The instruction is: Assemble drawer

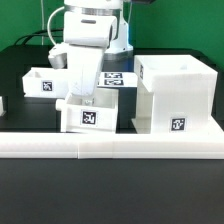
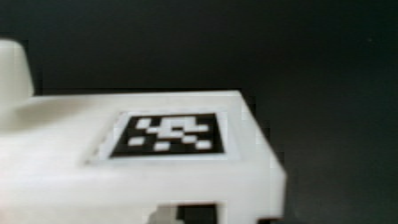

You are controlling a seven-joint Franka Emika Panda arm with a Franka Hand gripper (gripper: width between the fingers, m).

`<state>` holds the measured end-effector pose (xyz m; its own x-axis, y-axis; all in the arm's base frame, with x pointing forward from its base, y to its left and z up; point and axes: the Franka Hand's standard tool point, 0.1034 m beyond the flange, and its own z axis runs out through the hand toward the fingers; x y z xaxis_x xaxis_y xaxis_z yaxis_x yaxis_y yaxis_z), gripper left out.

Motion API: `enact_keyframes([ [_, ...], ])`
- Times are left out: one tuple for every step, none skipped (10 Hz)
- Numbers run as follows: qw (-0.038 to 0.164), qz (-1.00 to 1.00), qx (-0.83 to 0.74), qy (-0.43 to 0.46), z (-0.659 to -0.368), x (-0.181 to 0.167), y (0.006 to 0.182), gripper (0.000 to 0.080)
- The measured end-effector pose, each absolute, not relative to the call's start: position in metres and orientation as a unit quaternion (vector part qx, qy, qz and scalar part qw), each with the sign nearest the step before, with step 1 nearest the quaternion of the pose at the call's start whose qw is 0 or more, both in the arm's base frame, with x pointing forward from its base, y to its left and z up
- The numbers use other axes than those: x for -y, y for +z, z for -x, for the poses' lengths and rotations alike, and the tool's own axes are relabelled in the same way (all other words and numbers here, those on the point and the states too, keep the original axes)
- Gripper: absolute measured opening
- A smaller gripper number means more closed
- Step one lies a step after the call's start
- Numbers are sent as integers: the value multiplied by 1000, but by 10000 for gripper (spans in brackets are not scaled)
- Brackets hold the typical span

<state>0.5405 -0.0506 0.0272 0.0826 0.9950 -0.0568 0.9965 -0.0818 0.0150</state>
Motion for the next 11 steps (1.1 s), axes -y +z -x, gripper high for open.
enact_keyframes([
  [28, -736, -676, -10, -541, 47, 23, 41],
  [27, -736, -676, -12, -540, 48, 22, 41],
  [28, -737, -675, -10, -541, 48, 22, 41],
  [37, -738, -674, 0, -542, 47, 22, 41],
  [28, -738, -674, -7, -538, 42, 16, 41],
  [24, -739, -674, -8, -538, 38, 15, 41],
  [24, -740, -672, -9, -537, 40, 15, 41],
  [24, -740, -672, -9, -537, 40, 14, 41],
  [22, -740, -672, -10, -536, 39, 13, 41],
  [17, -739, -673, -12, -536, 33, 10, 41],
  [13, -740, -673, -11, -538, 24, 10, 41],
])
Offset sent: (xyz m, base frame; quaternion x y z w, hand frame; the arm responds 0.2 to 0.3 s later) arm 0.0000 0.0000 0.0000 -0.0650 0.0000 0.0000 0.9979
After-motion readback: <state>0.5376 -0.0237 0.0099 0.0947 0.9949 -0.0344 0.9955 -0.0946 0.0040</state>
